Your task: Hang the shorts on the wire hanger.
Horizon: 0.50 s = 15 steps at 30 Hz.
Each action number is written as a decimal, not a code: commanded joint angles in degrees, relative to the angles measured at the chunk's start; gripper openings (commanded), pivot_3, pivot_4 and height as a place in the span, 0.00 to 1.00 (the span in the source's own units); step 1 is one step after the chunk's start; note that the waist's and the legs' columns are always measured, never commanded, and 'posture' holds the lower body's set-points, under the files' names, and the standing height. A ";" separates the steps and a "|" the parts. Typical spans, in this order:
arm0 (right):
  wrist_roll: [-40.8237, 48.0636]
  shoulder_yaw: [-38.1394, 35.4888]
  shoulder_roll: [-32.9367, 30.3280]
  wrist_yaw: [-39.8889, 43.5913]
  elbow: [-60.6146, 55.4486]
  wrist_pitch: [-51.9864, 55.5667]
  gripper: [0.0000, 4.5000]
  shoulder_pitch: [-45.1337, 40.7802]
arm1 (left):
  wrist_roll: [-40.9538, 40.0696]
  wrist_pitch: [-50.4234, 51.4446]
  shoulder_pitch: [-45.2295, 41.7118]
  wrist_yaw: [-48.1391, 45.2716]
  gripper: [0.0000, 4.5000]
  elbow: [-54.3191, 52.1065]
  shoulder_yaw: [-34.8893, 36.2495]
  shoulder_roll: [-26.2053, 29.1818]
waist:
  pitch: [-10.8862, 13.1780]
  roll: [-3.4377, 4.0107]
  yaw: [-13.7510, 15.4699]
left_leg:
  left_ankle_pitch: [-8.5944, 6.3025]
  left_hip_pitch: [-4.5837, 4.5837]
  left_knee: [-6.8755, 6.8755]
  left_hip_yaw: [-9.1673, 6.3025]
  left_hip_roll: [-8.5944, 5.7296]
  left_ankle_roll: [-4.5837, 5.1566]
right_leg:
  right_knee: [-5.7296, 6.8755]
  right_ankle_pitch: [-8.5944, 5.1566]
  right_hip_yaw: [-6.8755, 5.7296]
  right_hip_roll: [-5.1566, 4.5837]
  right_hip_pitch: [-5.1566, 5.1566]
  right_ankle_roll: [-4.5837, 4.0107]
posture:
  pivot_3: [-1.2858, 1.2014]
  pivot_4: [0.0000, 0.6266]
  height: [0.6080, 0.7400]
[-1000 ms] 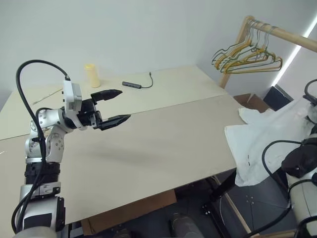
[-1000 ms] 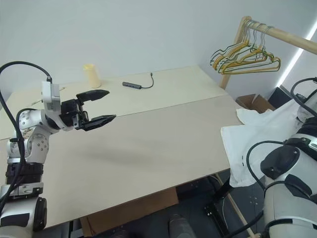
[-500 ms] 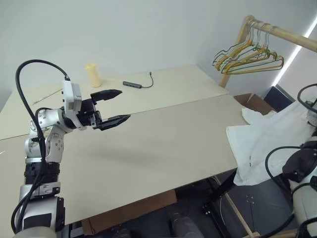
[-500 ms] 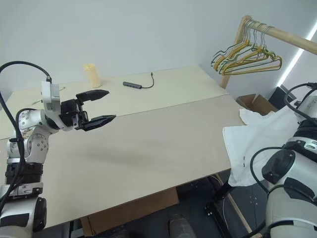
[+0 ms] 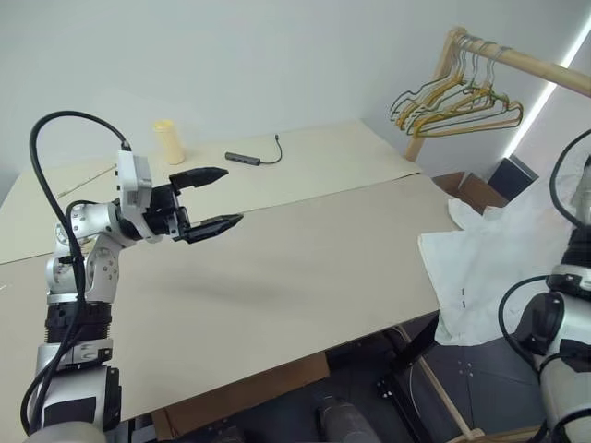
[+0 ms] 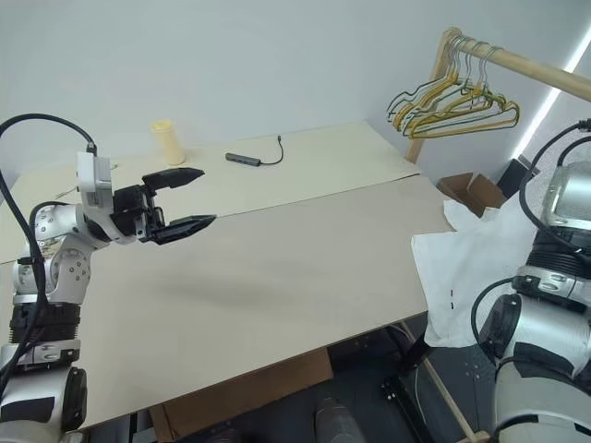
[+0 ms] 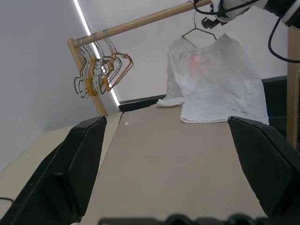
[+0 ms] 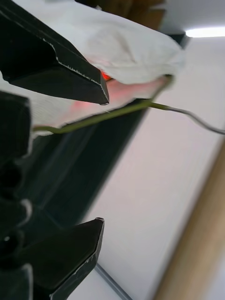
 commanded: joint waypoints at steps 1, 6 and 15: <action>-2.14 5.80 1.70 3.23 -9.28 -6.88 0.99 1.72 | 1.91 0.88 1.18 3.63 1.00 -1.83 0.79 1.61 | 0.00 0.00 -0.18 | 0.00 0.04 -0.01 0.00 0.02 0.00 | 0.00 0.00 0.02 0.03 0.02 0.01 | 0.46 0.00 1.00; -3.60 16.89 0.68 15.98 -18.13 -15.34 0.99 6.75 | 3.30 2.41 6.60 7.20 1.00 -2.98 1.99 3.44 | 0.00 0.01 0.04 | 0.00 0.07 -0.06 0.00 0.04 0.00 | 0.04 -0.01 0.05 0.05 -0.01 0.03 | 0.47 0.00 1.00; 8.26 27.38 3.88 49.72 -24.12 -27.30 0.99 12.45 | 0.84 6.07 22.21 10.95 1.00 -11.89 8.41 6.47 | 0.02 -0.07 1.87 | -0.01 0.05 -0.13 -0.02 0.14 0.02 | -0.07 0.01 -0.06 0.08 -0.01 0.00 | 0.50 0.00 1.00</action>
